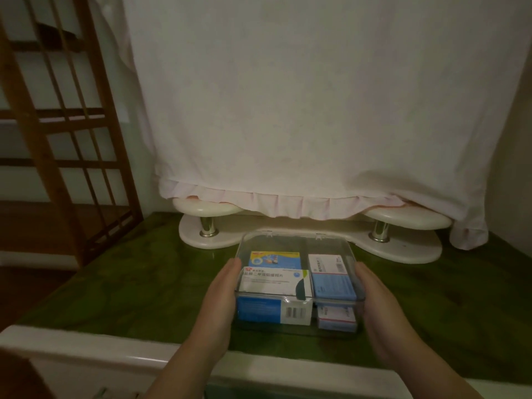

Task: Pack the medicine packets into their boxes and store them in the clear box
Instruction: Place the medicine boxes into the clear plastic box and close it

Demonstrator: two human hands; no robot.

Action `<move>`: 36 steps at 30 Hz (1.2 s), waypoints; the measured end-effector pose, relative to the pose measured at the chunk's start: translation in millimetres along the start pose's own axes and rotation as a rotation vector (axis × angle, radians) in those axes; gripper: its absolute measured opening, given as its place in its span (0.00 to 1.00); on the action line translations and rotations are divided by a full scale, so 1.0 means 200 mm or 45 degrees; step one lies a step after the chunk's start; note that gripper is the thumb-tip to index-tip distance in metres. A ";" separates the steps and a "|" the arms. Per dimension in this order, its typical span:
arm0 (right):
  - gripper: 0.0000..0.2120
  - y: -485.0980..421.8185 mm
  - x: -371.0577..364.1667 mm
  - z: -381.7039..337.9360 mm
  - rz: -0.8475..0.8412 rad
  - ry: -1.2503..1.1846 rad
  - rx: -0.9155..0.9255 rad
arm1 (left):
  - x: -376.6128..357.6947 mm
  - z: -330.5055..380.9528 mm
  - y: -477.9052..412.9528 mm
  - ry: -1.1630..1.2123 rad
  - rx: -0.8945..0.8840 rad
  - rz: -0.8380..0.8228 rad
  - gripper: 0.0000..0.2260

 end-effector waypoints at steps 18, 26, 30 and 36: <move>0.15 0.13 -0.49 -0.04 -0.149 -0.041 -0.030 | 0.42 0.06 -0.13 0.128 -0.017 0.310 0.12; 0.14 0.34 -1.00 -0.10 -0.350 -0.092 0.014 | 0.85 0.25 -0.27 0.255 -0.001 0.433 0.11; 0.15 0.44 -1.22 -0.11 -0.426 -0.120 -0.019 | 1.05 0.28 -0.39 0.264 0.032 0.472 0.16; 0.16 0.53 -1.49 -0.13 -0.497 -0.116 -0.011 | 1.26 0.36 -0.57 0.233 0.005 0.496 0.19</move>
Point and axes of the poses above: each hand's wrist, its own y-axis away from the middle knuckle, its own x-axis out of the back of the hand, z = x × y, the point moved 9 cm from there along -y, towards the middle knuckle, and after that the axes turned 12 degrees about z, right-handed, at the moved point
